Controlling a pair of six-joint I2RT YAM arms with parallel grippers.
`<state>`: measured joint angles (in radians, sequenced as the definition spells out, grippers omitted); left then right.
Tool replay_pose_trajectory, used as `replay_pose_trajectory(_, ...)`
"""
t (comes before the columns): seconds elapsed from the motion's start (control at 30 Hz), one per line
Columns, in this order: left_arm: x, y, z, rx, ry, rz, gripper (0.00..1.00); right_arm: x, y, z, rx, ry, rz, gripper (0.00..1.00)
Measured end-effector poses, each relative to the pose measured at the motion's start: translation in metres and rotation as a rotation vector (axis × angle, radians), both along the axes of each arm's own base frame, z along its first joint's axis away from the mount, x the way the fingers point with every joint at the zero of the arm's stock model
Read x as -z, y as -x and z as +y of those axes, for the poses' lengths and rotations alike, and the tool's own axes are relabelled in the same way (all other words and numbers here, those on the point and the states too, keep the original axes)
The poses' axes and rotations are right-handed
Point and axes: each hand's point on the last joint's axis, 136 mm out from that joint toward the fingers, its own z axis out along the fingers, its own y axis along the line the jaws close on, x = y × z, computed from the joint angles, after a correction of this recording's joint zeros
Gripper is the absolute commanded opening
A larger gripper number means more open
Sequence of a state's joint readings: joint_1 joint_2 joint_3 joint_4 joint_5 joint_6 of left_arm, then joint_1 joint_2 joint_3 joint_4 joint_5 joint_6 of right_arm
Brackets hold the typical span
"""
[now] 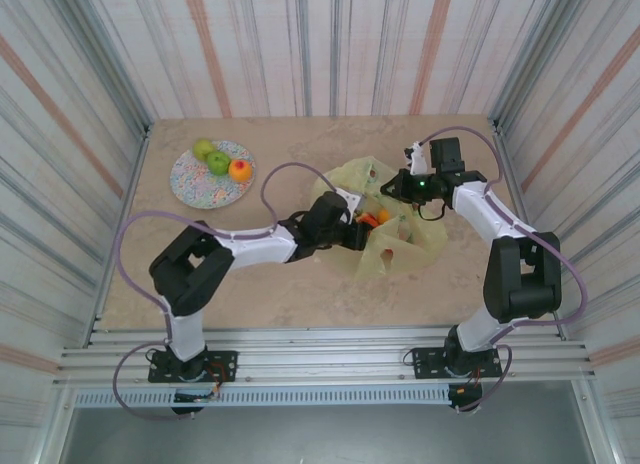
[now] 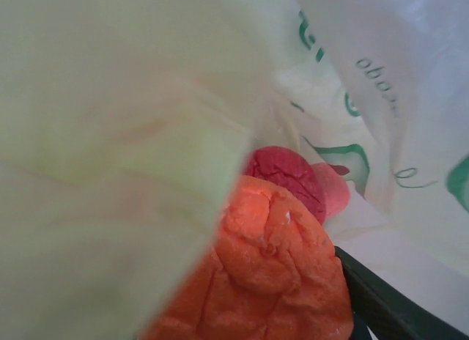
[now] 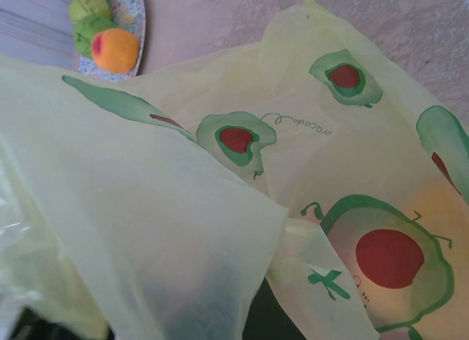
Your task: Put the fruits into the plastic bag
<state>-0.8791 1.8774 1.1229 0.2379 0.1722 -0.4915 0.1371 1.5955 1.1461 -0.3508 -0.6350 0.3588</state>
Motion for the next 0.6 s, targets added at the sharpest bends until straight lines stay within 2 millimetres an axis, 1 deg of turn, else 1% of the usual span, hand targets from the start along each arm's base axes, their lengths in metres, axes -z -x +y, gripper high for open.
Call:
replay_pose_trajectory(0.07,0.011,0.002,-0.006,0.011,-0.013,0.014,0.7,0.0,0.0,-0.001,0.002,0.0,0.0,0.0)
replay_pose_trajectory(0.13,0.018,0.004,-0.008,0.017,-0.023,0.023,0.73,0.0,0.0,-0.001,0.002,0.0,0.0,0.0)
replay_pose_trajectory(0.2,0.019,0.005,-0.008,0.02,-0.023,0.029,0.76,0.0,0.0,-0.001,0.003,-0.001,0.0,0.0)
replay_pose_trajectory(0.27,0.018,0.004,-0.009,0.022,-0.018,0.025,0.8,0.0,-0.001,-0.002,0.005,-0.002,0.0,0.0)
replay_pose_trajectory(0.43,0.013,0.005,-0.005,0.022,-0.026,0.005,0.82,0.0,-0.002,-0.005,0.012,-0.004,0.0,0.0)
replay_pose_trajectory(0.6,-0.007,0.009,0.009,0.018,-0.031,-0.042,0.82,-0.001,-0.002,-0.007,0.012,-0.013,0.001,0.0)
